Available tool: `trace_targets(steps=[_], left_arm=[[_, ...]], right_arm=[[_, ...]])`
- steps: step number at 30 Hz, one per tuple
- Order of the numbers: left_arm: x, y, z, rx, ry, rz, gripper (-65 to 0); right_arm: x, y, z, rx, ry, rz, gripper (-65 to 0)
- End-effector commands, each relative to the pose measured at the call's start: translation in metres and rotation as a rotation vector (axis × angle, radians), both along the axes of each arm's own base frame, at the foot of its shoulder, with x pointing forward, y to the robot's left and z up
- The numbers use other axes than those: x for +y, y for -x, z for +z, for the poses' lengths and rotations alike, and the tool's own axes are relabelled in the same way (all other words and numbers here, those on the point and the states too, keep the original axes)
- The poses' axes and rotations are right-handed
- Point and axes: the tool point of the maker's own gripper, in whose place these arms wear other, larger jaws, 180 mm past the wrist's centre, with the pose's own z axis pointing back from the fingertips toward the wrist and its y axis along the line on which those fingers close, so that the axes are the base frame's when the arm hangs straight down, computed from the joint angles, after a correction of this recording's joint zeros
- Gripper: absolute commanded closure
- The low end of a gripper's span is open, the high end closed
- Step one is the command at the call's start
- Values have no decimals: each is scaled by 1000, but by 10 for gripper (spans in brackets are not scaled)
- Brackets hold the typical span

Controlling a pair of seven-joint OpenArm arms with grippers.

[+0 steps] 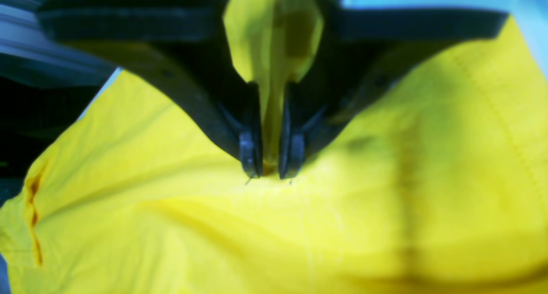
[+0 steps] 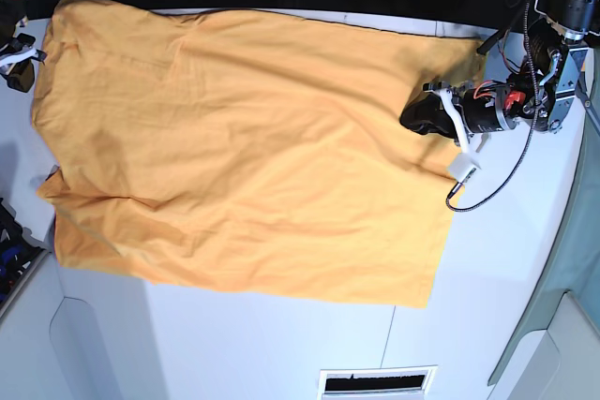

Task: Layout the t-shirt on the table in an organized manner, then fold the t-shirt properly
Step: 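Regrasp the shirt edge with the right gripper near the left gripper's edge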

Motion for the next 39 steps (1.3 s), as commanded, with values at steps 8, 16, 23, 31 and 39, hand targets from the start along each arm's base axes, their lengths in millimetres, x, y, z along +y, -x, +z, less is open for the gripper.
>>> trace_targets(steps=[8, 16, 23, 31, 39], left_arm=[[25, 3, -12, 53, -125, 30, -124], [28, -30, -13, -48, -241, 82, -119], [49, -63, -12, -46, -282, 163, -119], [19, -68, 12, -12, -107, 67, -141], [28, -48, 51, -86, -54, 1, -229]], right_arm=[[3, -32, -51, 18, -163, -12, 0], [34, -100, -58, 16, -87, 131, 0], [51, -156, -51, 22, -63, 196, 0], [34, -183, -11, -61, -56, 202, 0], [16, -136, 3, 15, -17, 256, 0]])
